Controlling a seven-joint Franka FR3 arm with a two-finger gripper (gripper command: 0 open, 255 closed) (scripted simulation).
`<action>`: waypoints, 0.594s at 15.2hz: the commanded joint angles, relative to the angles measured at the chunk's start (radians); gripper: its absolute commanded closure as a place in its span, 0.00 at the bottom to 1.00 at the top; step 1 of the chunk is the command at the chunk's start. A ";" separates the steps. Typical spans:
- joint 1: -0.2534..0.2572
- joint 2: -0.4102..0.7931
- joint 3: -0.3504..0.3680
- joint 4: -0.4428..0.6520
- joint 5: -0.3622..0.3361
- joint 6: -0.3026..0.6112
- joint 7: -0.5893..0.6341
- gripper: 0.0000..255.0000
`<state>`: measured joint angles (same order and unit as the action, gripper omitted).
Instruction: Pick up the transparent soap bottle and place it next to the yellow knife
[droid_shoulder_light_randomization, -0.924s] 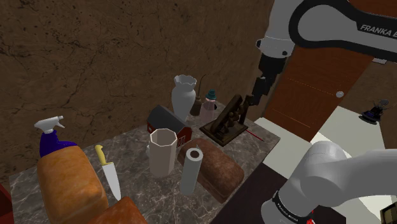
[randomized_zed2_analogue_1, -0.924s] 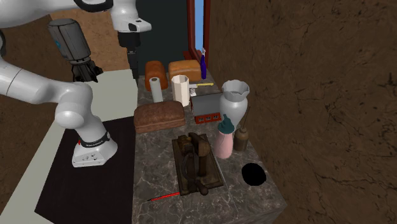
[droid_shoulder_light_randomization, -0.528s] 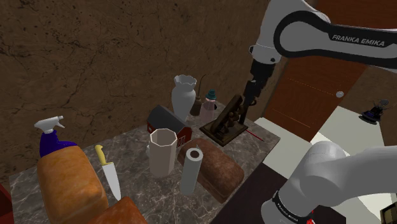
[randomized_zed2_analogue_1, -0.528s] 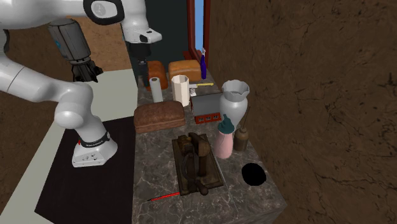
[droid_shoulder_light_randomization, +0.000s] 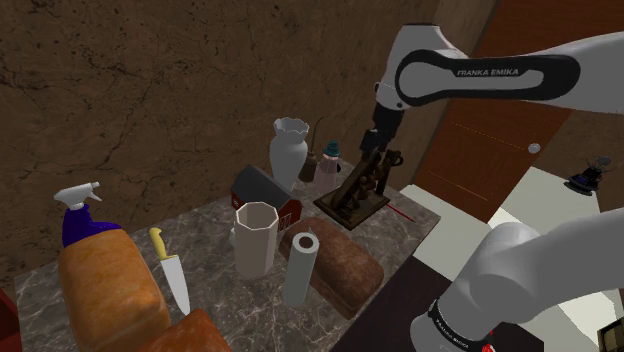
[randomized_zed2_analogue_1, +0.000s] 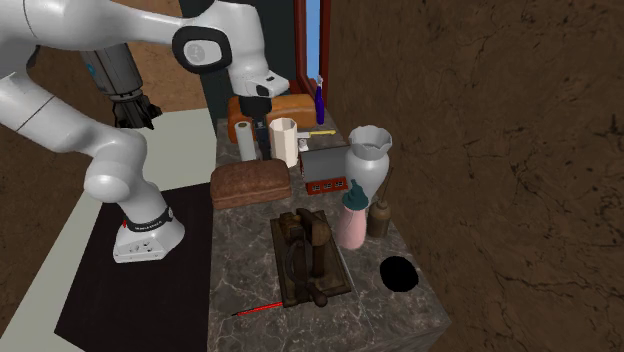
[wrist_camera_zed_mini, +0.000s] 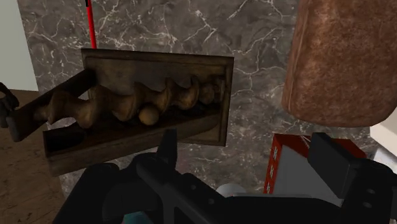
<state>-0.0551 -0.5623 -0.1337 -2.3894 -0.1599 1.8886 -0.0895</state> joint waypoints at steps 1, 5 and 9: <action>-0.004 0.057 -0.022 0.005 0.002 0.074 -0.008 0.00; -0.009 0.184 -0.071 0.043 0.021 0.203 -0.038 0.00; -0.010 0.321 -0.117 0.102 0.063 0.317 -0.081 0.00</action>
<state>-0.0638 -0.2767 -0.2365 -2.2984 -0.1083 2.1701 -0.1563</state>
